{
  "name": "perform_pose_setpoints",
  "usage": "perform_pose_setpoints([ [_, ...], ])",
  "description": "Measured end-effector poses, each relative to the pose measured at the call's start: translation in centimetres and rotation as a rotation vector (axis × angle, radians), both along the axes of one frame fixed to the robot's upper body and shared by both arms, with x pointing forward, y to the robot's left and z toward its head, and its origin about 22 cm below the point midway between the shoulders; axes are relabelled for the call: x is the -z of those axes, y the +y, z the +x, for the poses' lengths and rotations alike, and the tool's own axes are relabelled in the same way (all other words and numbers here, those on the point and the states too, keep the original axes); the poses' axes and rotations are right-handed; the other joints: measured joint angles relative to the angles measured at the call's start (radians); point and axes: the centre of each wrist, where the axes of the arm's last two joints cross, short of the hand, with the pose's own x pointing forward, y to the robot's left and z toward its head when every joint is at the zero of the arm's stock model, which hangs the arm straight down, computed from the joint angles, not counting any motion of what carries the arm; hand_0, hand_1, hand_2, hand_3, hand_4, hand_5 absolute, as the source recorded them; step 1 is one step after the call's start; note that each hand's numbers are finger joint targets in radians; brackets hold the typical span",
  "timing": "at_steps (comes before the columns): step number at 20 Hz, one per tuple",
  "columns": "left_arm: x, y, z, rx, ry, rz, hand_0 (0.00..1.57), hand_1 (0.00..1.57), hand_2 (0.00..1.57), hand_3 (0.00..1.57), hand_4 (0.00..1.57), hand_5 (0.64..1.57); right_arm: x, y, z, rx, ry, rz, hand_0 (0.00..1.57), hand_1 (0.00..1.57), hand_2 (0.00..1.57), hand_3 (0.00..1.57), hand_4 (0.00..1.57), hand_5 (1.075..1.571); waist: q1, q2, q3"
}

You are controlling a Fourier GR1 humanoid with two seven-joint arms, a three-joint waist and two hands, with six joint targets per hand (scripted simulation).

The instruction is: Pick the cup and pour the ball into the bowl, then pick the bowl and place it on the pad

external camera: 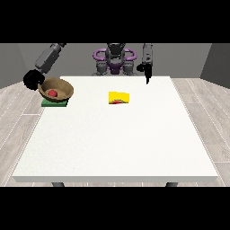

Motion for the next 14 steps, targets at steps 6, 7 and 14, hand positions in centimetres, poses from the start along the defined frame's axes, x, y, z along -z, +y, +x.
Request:
perform_pose_setpoints([
  [6,0.8,0.1,-0.4,-0.006,0.013,-0.004,0.00,0.00,0.00,0.00,1.17,1.374,-1.3,-1.6,-0.8,0.085,0.031,-0.164,1.21,1.21,1.23,1.30,0.00,1.568,0.000,-0.009,-0.0005],
  [7,1.1,-0.2,-0.3,-0.010,0.010,-0.002,0.00,0.00,0.00,0.00,1.18,1.374,-1.6,-1.3,-0.3,0.078,0.022,-0.174,1.18,1.18,1.18,1.27,0.00,1.570,-0.006,-0.007,-0.0004],
  [14,4.2,-4.0,-3.0,0.007,0.067,0.008,0.00,0.00,0.00,0.00,1.22,1.340,-3.6,0.4,2.5,-0.033,0.005,-0.160,0.14,0.14,0.53,0.68,0.71,1.182,-0.032,-0.046,-0.0011],
])
